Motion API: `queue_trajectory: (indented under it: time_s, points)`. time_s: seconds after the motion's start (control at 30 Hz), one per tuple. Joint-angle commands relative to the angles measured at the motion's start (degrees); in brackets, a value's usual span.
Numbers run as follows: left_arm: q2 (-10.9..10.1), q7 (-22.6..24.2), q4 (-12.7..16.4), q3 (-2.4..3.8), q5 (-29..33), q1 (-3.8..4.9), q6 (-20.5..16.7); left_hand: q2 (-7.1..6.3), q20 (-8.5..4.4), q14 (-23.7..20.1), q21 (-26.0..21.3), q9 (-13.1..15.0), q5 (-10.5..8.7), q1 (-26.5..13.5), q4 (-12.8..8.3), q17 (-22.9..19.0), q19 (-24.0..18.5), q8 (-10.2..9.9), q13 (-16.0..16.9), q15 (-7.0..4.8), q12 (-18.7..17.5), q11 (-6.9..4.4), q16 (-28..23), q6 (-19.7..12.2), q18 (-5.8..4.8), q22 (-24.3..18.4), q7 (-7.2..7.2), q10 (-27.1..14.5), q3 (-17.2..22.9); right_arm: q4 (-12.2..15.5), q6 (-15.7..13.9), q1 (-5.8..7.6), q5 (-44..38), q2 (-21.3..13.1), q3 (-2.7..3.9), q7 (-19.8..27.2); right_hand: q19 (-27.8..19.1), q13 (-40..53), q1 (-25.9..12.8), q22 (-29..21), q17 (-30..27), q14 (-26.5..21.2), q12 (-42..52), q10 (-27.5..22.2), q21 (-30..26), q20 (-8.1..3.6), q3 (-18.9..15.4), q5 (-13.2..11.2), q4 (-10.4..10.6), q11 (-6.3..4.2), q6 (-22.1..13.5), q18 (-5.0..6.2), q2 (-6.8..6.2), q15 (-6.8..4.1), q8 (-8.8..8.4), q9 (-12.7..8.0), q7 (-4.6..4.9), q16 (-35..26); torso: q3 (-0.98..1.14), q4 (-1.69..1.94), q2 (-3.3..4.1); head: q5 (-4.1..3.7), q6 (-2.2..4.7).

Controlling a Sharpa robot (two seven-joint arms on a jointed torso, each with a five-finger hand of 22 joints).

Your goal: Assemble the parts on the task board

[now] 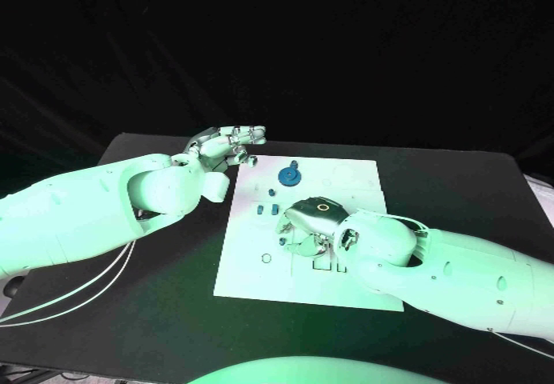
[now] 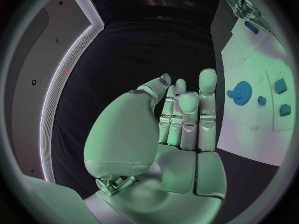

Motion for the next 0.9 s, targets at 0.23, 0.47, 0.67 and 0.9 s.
queue_trajectory:
  time_s: [0.23, 0.47, 0.67, 0.9]
  points:
    - [0.07, 0.04, -0.22, -0.04, -0.3, 0.02, 0.96, 0.1, 0.04, -0.37, -0.4, -0.03, -0.32, -0.76, 0.02, -0.08, -0.17, 0.37, 0.12, -0.11, 0.44, -0.01, -0.31, -0.57, 0.69, -0.14, -0.06, -0.48, -0.53, 5.63, -7.56, 0.5, 2.18, -6.3, 0.93, 0.2, -0.01, 0.28, 1.6, -0.12, -0.35, 1.76, 2.8, 2.07, -0.33, 0.09, -1.38, 1.1, 0.27, -0.98, 1.17, -0.17, 0.58, 0.08, 0.55, 0.31, -0.62, -0.22, -0.07, -0.11, -0.06, -0.54, 0.56]
    - [0.09, -0.1, -0.22, -0.06, -0.3, 0.01, 1.14, 0.18, 0.04, -0.38, -0.45, -0.02, -0.32, -0.62, -0.04, -0.13, -0.15, 0.42, 0.15, -0.13, 0.54, -0.05, -0.31, -0.59, 0.7, -0.18, -0.1, -0.54, -0.56, 7.72, -4.5, 3.81, 4.93, -12.72, 1.63, -0.9, -0.77, -0.05, 1.93, -1.26, -1.17, 1.54, 2.87, 0.66, -1.14, -0.08, -2.57, 1.21, 0.42, -1.21, 0.26, -0.02, -0.09, 0.02, 0.09, 0.08, -1.37, -0.77, -0.13, -0.22, -0.09, -1.39, 1.13]
    - [0.12, -0.19, -0.26, -0.07, -0.3, 0.01, 1.24, 0.22, 0.04, -0.38, -0.45, -0.02, -0.31, -0.54, -0.08, -0.14, -0.13, 0.43, 0.17, -0.14, 0.58, -0.06, -0.31, -0.6, 0.7, -0.18, -0.11, -0.57, -0.57, 6.7, 0.11, 5.47, 3.67, -15.32, 1.76, -2.27, -1.58, -0.06, 3.07, -2.48, -2.17, 1.2, 2.61, -2.38, -2.12, 0.0, -4.61, 1.18, 0.65, -1.1, -0.86, 0.15, -0.44, 0.13, 0.08, 0.0, -2.12, -1.48, -0.04, -0.12, -0.03, -1.85, 1.55]
    - [0.2, -0.02, -0.29, -0.08, -0.3, -0.07, 1.39, 0.27, 0.04, -0.37, -0.45, -0.02, -0.3, -0.46, -0.12, -0.11, -0.1, 0.46, 0.19, -0.15, 0.64, -0.07, -0.29, -0.61, 0.71, -0.2, -0.12, -0.61, -0.58, 5.02, 3.3, 5.77, 1.48, -15.17, 1.76, -2.91, -1.62, 0.01, 4.2, -2.63, -2.2, 1.28, 2.99, -3.11, -2.27, -0.14, -5.1, 1.18, 0.65, -1.28, -0.53, 0.18, 0.08, 0.03, 0.26, 0.11, -2.43, -1.44, -0.03, 0.01, 0.0, -2.38, 1.79]
